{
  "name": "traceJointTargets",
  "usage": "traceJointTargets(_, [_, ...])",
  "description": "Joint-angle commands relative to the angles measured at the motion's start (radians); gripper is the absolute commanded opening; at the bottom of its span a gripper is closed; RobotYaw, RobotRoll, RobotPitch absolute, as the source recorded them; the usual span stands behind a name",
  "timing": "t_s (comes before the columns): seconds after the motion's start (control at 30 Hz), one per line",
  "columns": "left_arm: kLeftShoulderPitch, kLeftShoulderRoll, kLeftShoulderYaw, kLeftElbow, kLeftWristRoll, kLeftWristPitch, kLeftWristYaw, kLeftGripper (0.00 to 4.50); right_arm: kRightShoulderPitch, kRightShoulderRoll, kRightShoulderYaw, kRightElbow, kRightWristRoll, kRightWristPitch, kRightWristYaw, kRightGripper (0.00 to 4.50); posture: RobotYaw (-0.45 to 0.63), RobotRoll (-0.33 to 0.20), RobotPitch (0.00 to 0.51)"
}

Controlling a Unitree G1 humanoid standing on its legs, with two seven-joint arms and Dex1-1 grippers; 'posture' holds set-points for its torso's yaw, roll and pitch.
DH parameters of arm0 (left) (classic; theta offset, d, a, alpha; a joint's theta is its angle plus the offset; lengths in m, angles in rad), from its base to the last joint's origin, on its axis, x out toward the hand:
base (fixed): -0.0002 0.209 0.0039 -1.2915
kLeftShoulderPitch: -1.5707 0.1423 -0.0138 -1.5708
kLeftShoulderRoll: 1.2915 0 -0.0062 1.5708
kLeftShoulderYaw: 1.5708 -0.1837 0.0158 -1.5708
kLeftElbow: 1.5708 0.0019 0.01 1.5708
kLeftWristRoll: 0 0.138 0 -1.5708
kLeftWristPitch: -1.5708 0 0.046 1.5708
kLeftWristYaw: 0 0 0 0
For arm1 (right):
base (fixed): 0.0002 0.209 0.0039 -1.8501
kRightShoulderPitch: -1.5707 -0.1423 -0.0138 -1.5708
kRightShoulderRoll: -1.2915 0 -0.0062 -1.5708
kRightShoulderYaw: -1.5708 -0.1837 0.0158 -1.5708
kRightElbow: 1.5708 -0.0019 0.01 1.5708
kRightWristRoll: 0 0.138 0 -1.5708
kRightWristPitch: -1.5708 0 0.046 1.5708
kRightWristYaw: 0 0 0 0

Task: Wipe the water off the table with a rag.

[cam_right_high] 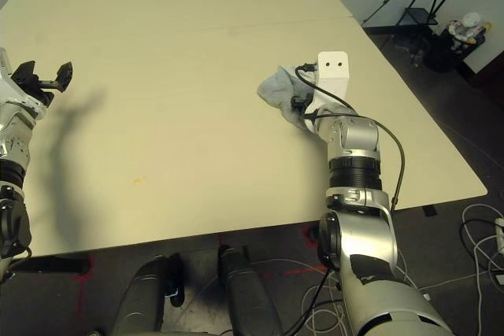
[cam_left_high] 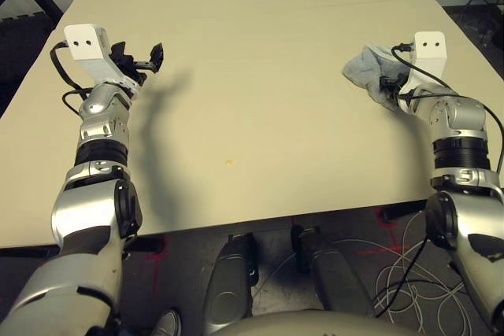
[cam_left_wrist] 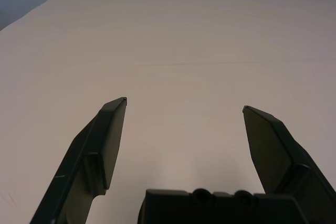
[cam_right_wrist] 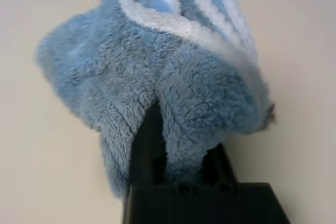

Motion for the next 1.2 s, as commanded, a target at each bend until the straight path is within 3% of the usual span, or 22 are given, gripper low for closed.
traceJointTargets(0.03, [0.005, 0.007, 0.009, 0.021, 0.004, -0.011, -0.003, 4.5, 0.02, 0.04, 0.027, -0.08, 0.059, 0.059, 0.067, 0.02, -0.03, 0.0, 0.202])
traceJointTargets(0.23, [-0.008, 0.003, 0.006, 0.021, 0.004, -0.009, -0.013, 4.5, -0.004, 0.077, 0.005, -0.242, 0.177, 0.251, 0.123, 0.02, -0.03, 0.0, 0.201])
traceJointTargets(0.47, [-0.022, 0.011, 0.006, 0.026, 0.006, -0.005, -0.023, 4.5, -0.013, 0.032, 0.023, -0.584, 0.443, 0.772, 0.254, 0.02, -0.04, 0.0, 0.206])
traceJointTargets(0.6, [-0.029, 0.013, 0.004, 0.033, 0.008, -0.007, -0.028, 4.5, 0.032, 0.08, 0.067, -0.675, 0.571, 0.823, 0.23, 0.02, -0.05, 0.0, 0.211])
traceJointTargets(0.8, [-0.056, 0.002, -0.006, 0.045, 0.005, 0.01, -0.077, 4.5, 0.066, 0.205, 0.157, -0.679, 0.634, 0.823, 0.126, 0.02, -0.04, 0.0, 0.22])
traceJointTargets(0.87, [-0.071, -0.006, -0.016, 0.028, -0.009, 0.036, -0.16, 4.5, 0.062, 0.222, 0.183, -0.668, 0.664, 0.823, 0.102, 0.02, -0.04, 0.0, 0.226])
traceJointTargets(0.97, [-0.112, 0.006, -0.071, -0.076, -0.047, 0.192, -0.438, 4.5, 0.054, 0.23, 0.219, -0.646, 0.743, 0.823, 0.073, 0.02, -0.02, 0.0, 0.236])
traceJointTargets(1.07, [-0.152, 0.071, -0.167, -0.248, -0.068, 0.403, -0.708, 4.5, 0.041, 0.221, 0.258, -0.616, 0.84, 0.823, 0.045, 0.02, 0.0, 0.0, 0.243])
traceJointTargets(1.2, [-0.243, 0.149, -0.243, -0.338, -0.069, 0.607, -0.869, 4.5, 0.018, 0.216, 0.299, -0.57, 0.945, 0.823, -0.004, 0.02, 0.02, 0.0, 0.248])
